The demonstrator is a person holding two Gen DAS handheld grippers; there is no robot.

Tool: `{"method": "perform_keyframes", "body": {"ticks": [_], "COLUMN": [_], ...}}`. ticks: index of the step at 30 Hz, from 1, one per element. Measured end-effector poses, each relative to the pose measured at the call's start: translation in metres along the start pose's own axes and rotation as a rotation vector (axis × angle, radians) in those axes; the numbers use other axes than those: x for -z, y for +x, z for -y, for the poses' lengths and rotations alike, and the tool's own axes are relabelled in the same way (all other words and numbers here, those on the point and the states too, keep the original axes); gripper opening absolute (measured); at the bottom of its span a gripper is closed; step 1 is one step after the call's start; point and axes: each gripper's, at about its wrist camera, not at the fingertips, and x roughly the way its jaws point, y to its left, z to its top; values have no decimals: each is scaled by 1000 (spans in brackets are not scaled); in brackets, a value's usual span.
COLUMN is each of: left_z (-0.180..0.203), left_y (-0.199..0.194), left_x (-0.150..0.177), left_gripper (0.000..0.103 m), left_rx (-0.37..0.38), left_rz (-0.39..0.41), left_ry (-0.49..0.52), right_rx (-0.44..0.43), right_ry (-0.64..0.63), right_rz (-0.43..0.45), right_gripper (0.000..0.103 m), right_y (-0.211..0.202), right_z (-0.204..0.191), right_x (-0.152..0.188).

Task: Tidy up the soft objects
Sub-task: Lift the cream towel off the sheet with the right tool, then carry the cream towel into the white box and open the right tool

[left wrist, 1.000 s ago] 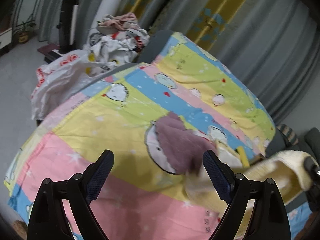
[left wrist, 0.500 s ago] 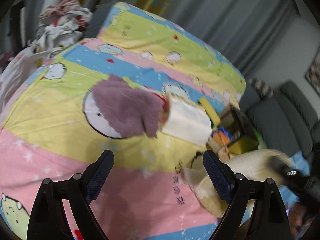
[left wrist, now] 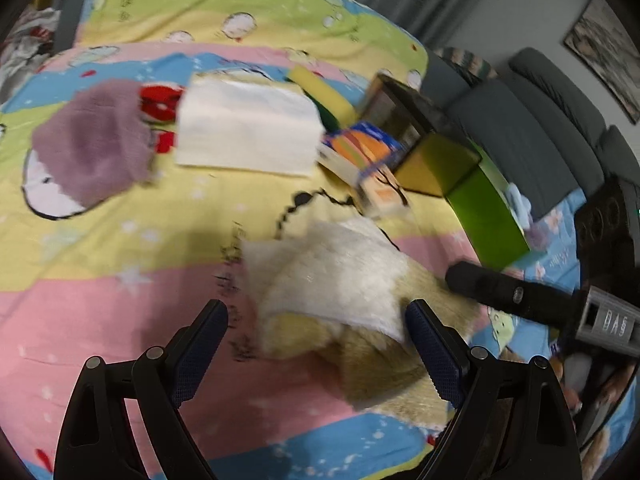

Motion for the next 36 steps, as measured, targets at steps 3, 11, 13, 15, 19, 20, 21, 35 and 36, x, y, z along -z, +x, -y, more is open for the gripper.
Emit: {"method": "perform_keyframes", "body": {"ticks": [3,11,13,15,19,20,21,35,36], "left_z": [5,16,19,21,24,27,30,129,141], "left_y": [7,17,17,17,17,14,11,-33,-30], "left_x": [2,8,8,9,10,10,9,-62,-72], "left_gripper": [91,70,63,60,55,55,55,55,55], "left_rx": [2,2,8,1,-7,-10,-16,83,107], "left_rz": [-20,-9,-3,4,15,28,39,303,309], "left_ry": [-1,23,34,42,59,70,86,234,238], "right_rx": [-26,-116,-172,-194,-190,-208,-215,-237,-227], "right_ry": [45,66,94,94,79,78,72,8,13], "right_rz": [-31,-84,-104,-124,-113,-109,-104,262,296], "right_gripper": [74,67,55,50,43,40,39,37,37], "right_y": [9,43,45,50,48,46,44,-78,-87], "right_z": [8,9,12,11,7,5,3,-7,-3], "right_x": [-3,1,2,5,8,7,7,-59,-65]}}
